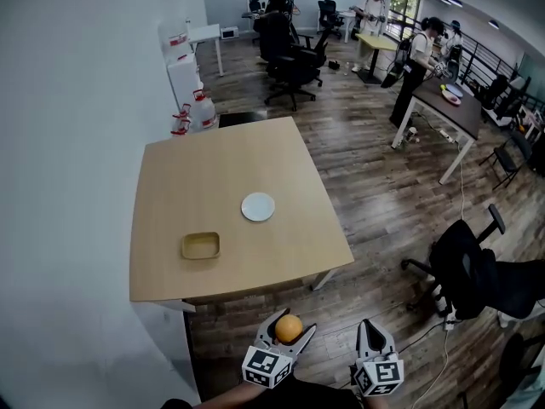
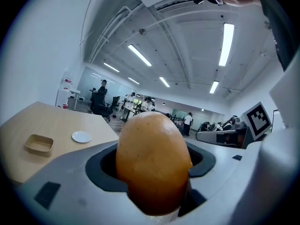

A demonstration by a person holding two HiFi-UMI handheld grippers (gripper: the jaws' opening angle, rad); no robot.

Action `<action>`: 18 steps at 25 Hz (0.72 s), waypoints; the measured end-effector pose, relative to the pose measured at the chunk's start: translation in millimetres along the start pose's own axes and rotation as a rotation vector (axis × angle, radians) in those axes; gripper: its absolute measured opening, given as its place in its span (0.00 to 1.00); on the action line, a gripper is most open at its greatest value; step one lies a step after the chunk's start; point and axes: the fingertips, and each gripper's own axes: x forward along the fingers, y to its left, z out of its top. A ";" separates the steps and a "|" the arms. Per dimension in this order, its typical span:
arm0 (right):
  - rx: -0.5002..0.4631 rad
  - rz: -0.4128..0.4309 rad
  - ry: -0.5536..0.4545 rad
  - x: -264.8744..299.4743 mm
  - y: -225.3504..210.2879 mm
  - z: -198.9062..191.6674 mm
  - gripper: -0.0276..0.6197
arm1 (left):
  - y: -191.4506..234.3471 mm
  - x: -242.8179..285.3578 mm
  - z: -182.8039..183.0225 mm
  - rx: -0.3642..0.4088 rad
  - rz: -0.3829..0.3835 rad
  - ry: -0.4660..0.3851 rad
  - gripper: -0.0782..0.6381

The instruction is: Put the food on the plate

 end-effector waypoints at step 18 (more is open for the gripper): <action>-0.035 0.117 -0.040 102.2 10.8 35.0 0.14 | 70.1 46.7 18.6 -0.029 0.043 -0.016 0.55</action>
